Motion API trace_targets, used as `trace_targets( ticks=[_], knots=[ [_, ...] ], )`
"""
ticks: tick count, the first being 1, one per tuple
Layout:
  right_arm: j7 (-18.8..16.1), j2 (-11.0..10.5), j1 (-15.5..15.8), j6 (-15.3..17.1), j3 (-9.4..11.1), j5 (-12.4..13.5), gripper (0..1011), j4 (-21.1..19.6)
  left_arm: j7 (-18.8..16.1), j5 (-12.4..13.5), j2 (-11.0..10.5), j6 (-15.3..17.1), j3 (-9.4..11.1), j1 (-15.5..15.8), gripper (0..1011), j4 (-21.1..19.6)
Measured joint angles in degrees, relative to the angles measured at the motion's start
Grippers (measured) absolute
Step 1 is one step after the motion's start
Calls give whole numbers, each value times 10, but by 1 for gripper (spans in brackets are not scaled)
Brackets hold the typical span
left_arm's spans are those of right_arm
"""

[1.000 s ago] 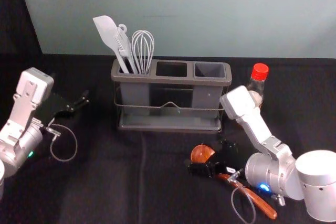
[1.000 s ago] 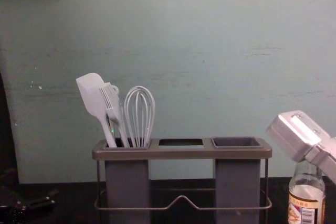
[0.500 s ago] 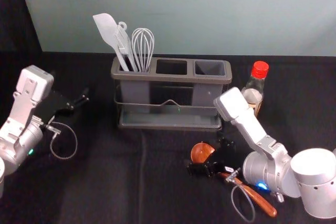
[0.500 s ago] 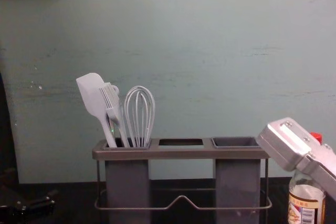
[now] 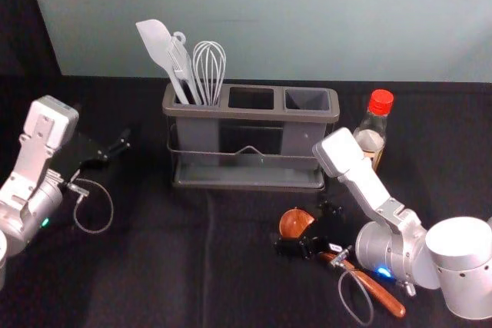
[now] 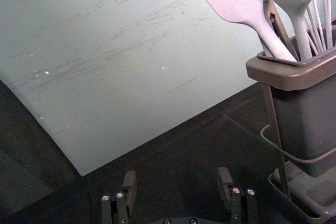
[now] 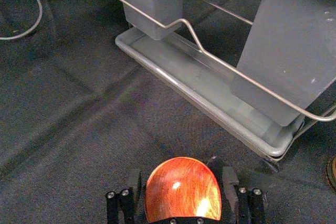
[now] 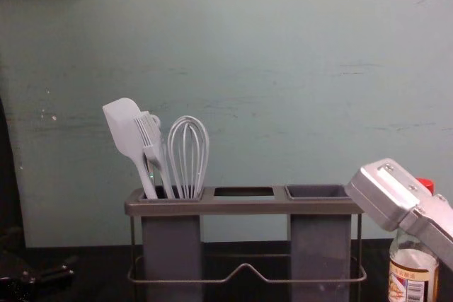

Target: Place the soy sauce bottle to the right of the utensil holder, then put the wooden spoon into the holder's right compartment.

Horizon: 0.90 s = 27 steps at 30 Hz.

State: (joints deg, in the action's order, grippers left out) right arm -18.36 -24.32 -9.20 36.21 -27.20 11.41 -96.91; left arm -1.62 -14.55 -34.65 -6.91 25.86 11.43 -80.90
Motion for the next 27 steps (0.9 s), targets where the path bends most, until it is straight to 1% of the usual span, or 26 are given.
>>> trace_targets(
  ticks=[1,2,3,4,6,8,22,23,24,27],
  knots=[
    [0,0,0,0,0,0,973,0,0,0,0,0,0,0,1005,0],
    [0,0,0,0,0,0,973,0,0,0,0,0,0,0,1005,0],
    [0,0,0,1,0,0,935,0,0,0,0,0,0,0,1005,0],
    [0,0,0,1,0,1,927,0,0,0,0,0,0,0,1005,0],
    [0,0,0,1,0,1,862,-1,0,0,0,0,0,0,1005,0],
    [1,0,0,2,0,1,821,-1,0,0,0,0,0,0,1005,0],
    [1,0,1,1,1,1,814,-2,0,0,0,0,0,0,1005,0],
    [1,0,4,-7,3,1,814,-5,0,0,0,0,0,0,1005,0],
    [1,0,12,-26,11,2,814,-12,0,0,0,0,0,0,1005,0],
    [1,0,25,-58,24,3,814,-25,0,0,0,0,0,0,1005,0]
  ],
)
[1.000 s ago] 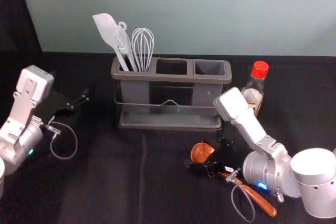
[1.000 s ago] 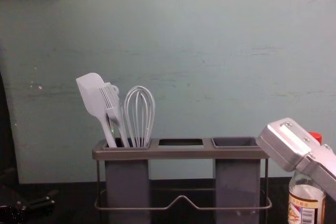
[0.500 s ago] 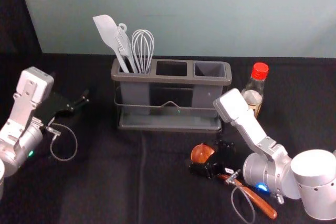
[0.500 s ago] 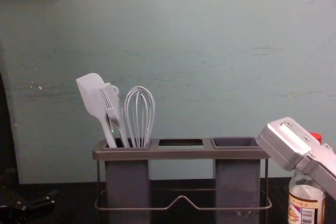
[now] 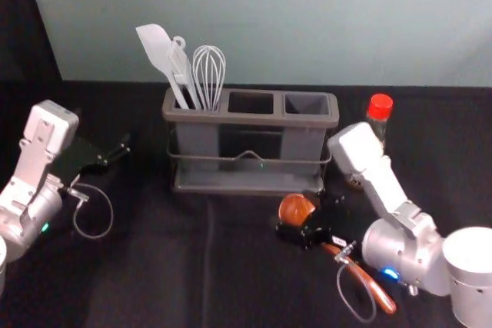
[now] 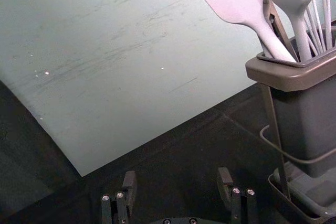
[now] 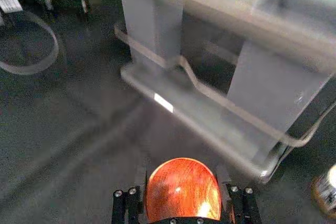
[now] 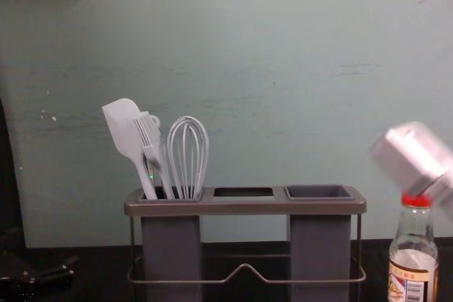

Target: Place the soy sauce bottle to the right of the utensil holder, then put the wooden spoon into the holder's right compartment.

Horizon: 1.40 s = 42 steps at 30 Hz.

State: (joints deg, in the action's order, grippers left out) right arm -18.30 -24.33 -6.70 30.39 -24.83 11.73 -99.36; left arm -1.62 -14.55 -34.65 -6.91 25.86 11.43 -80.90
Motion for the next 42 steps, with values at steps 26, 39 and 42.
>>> trace_targets(
  ticks=[26,39,42],
  knots=[
    [-51,-18,56,-317,89,78,814,-131,0,0,0,0,0,0,1005,0],
    [-51,-2,-17,-308,90,129,814,-122,0,0,0,0,0,0,1005,0],
    [-47,4,-43,-300,85,135,814,-113,0,0,0,0,0,0,1005,0]
  ],
)
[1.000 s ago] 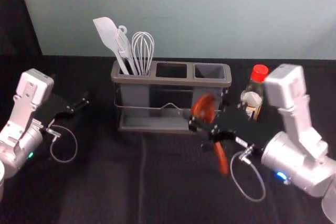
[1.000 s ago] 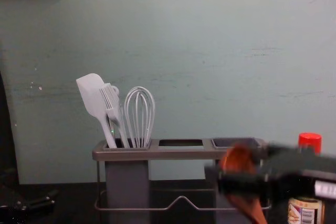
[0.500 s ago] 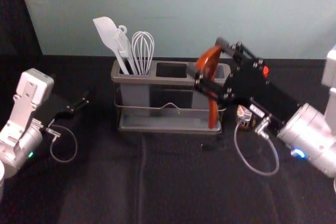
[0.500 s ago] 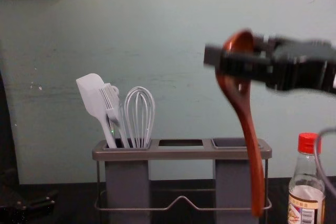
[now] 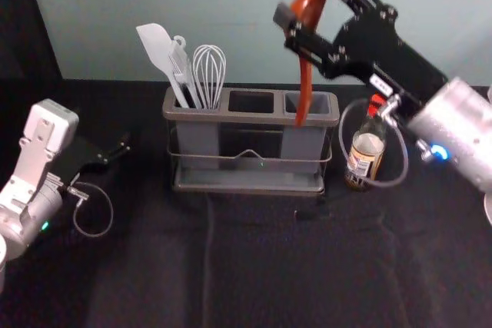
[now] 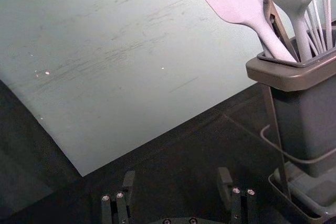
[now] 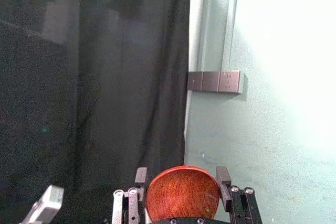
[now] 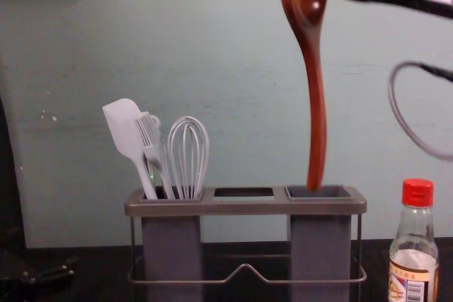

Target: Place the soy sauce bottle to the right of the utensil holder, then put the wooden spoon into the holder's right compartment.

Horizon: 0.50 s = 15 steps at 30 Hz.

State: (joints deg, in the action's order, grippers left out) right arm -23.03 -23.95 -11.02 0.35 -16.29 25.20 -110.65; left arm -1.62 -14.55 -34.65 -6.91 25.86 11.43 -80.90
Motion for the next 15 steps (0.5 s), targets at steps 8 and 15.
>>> trace_targets(
  ticks=[8,15],
  knots=[
    [16,17,-57,17,-14,10,814,36,0,0,0,0,0,0,1005,0],
    [37,29,-79,27,-14,17,814,68,0,0,0,0,0,0,1005,0]
  ],
)
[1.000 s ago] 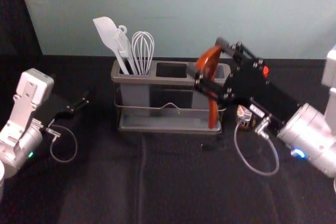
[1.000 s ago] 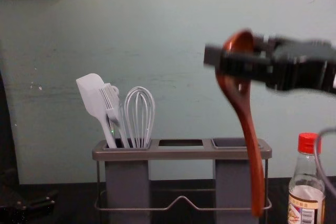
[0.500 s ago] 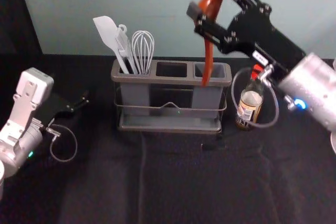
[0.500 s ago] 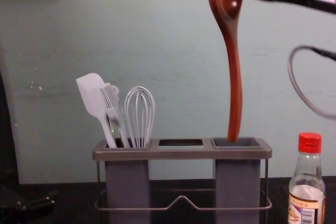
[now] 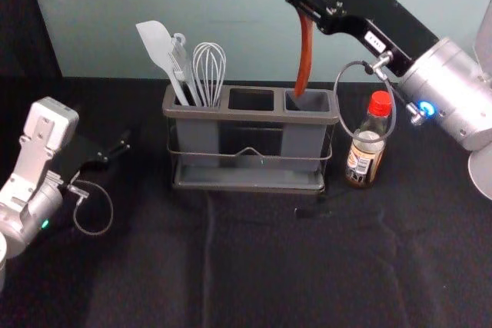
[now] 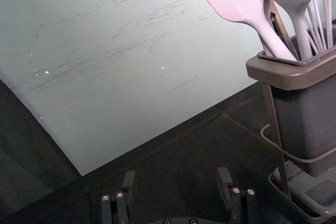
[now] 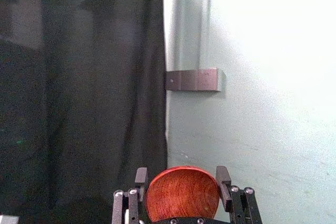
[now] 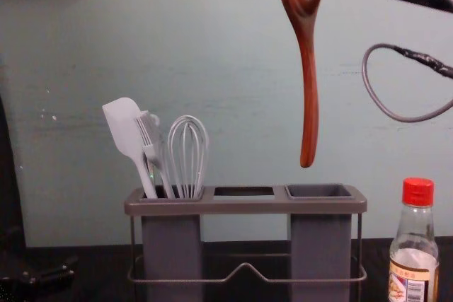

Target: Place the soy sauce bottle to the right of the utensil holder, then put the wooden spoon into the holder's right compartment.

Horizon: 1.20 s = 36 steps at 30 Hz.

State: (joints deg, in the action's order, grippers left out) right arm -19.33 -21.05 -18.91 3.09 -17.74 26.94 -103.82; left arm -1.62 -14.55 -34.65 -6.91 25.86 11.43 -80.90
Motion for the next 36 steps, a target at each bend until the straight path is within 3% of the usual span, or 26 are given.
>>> trace_targets(
  ticks=[13,27,36],
  knots=[
    [13,12,-26,7,3,4,814,57,0,0,0,0,0,0,1005,0],
    [3,24,-55,3,-11,-2,814,116,0,0,0,0,0,0,1005,0],
    [-1,25,-51,4,-14,-1,814,124,0,0,0,0,0,0,1005,0]
  ],
)
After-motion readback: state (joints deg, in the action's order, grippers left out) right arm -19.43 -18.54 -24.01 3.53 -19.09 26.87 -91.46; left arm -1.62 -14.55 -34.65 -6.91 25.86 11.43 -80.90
